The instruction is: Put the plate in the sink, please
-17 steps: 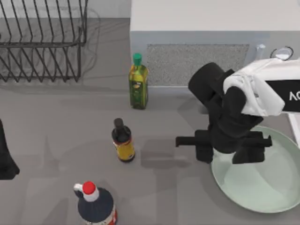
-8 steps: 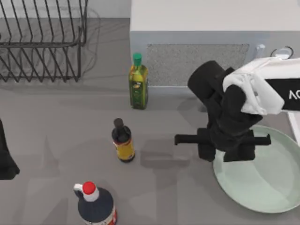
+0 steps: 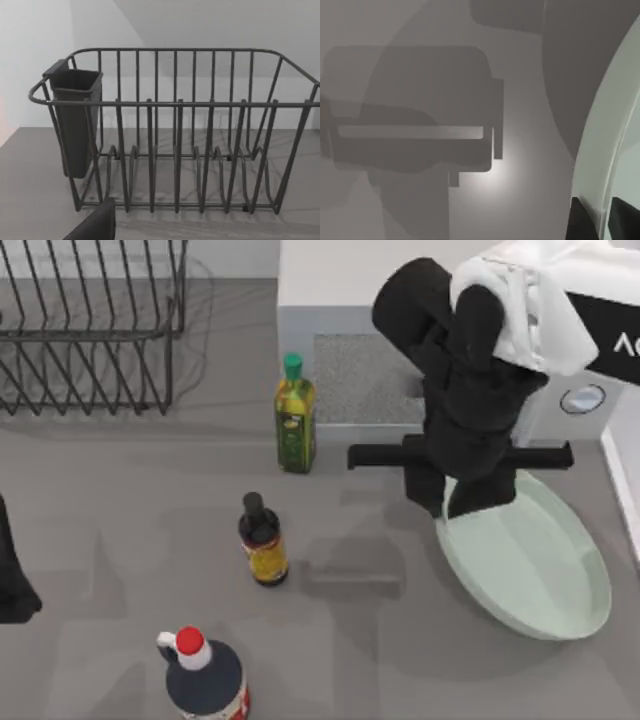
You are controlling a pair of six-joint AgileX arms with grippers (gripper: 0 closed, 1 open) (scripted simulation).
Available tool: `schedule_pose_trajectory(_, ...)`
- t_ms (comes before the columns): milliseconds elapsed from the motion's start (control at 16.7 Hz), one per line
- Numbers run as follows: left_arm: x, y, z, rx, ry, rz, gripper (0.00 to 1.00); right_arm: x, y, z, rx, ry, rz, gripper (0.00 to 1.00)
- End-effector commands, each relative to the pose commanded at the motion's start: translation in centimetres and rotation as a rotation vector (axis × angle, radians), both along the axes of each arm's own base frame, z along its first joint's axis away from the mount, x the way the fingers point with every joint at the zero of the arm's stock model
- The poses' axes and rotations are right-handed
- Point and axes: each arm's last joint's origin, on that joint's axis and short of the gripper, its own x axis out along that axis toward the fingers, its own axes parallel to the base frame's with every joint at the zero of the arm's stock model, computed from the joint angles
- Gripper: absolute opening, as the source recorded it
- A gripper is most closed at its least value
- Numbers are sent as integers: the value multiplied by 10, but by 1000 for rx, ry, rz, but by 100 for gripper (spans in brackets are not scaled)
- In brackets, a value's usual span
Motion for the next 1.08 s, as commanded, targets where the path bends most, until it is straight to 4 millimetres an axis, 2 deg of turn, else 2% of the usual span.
schedule_pose_trajectory(240, 0, 0, 0, 0, 0, 0, 100, -1, -3, 91, 0, -2, -4, 0)
schedule_pose_trajectory(360, 0, 0, 0, 0, 0, 0, 100, -9, -11, 126, 4, -8, -8, 0)
schedule_pose_trajectory(480, 0, 0, 0, 0, 0, 0, 100, -17, -19, 150, 9, -17, -11, 0)
schedule_pose_trajectory(660, 0, 0, 0, 0, 0, 0, 100, -23, -26, 166, 14, -25, -12, 0)
schedule_pose_trajectory(960, 0, 0, 0, 0, 0, 0, 100, -24, -25, 166, 13, -24, -9, 0)
schedule_pose_trajectory(1080, 0, 0, 0, 0, 0, 0, 100, -23, -32, 173, 15, -35, -12, 0)
